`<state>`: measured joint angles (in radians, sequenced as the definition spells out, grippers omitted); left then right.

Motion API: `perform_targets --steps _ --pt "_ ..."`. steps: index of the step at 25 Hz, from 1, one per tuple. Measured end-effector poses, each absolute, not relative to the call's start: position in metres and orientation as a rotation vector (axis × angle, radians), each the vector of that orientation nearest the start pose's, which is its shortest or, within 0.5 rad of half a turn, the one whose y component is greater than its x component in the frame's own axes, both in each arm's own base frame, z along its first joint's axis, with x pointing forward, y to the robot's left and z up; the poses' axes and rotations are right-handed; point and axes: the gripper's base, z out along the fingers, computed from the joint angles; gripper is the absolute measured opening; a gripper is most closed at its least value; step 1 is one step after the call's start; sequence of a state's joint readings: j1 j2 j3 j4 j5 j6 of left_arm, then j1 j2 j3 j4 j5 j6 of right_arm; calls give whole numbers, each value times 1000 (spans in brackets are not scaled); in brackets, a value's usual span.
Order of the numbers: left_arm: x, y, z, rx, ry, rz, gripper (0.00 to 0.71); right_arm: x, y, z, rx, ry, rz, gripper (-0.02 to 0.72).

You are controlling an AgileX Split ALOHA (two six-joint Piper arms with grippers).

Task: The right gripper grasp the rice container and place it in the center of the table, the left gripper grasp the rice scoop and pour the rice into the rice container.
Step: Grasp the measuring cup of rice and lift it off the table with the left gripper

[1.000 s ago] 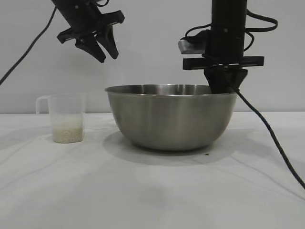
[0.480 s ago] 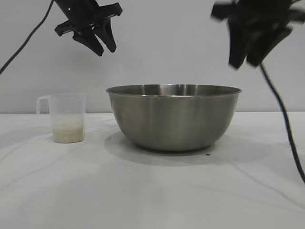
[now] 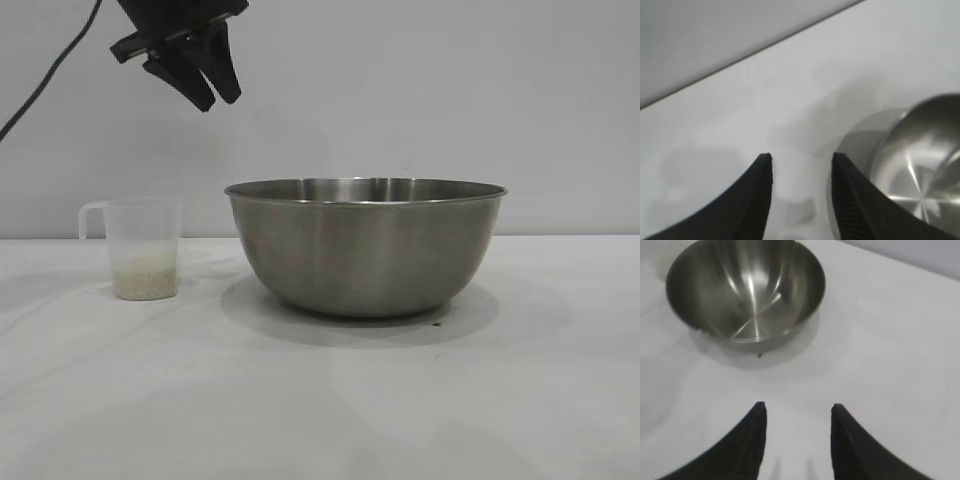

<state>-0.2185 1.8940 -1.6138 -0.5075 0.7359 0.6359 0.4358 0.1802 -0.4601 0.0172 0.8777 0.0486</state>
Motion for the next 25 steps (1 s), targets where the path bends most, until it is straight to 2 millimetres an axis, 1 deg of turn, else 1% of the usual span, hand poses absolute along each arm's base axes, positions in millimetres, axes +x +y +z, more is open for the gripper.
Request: perform_targets --steps 3,6,8,10,11,12,15,17,20,21,22,23,24,25 --pt "392 -114 291 721 2234 -310 286 25 14 277 -367 2073 346 254" --pt "367 -105 288 762 2163 -228 286 27 17 277 -366 2131 375 254" --pt "349 -98 281 769 2127 -164 286 31 21 276 -377 2178 389 254" --pt "336 -90 274 740 2104 -103 286 33 24 275 -399 2221 393 254" --pt "328 -86 266 716 2108 -81 286 34 25 274 -404 2233 398 254" --pt "321 -81 256 663 2111 -53 286 34 25 274 -413 2242 400 254" --pt "306 -68 236 433 2114 -19 286 32 26 275 -428 2258 405 254" --pt "300 -60 226 281 2116 -5 286 31 25 273 -435 2281 402 254" --pt "293 -52 214 131 2108 10 286 28 24 271 -448 2295 396 254" --pt "290 -50 211 89 2102 8 239 26 23 271 -453 2298 395 254" --pt "288 -48 208 45 2096 -4 222 24 22 271 -463 2293 389 254" --pt "287 -48 207 23 2085 -19 228 22 21 270 -469 2290 385 254" --pt "285 -49 205 21 2072 -38 172 20 20 270 -474 2283 385 254" --pt "283 -50 203 50 2052 -51 160 17 19 270 -476 2270 386 254"
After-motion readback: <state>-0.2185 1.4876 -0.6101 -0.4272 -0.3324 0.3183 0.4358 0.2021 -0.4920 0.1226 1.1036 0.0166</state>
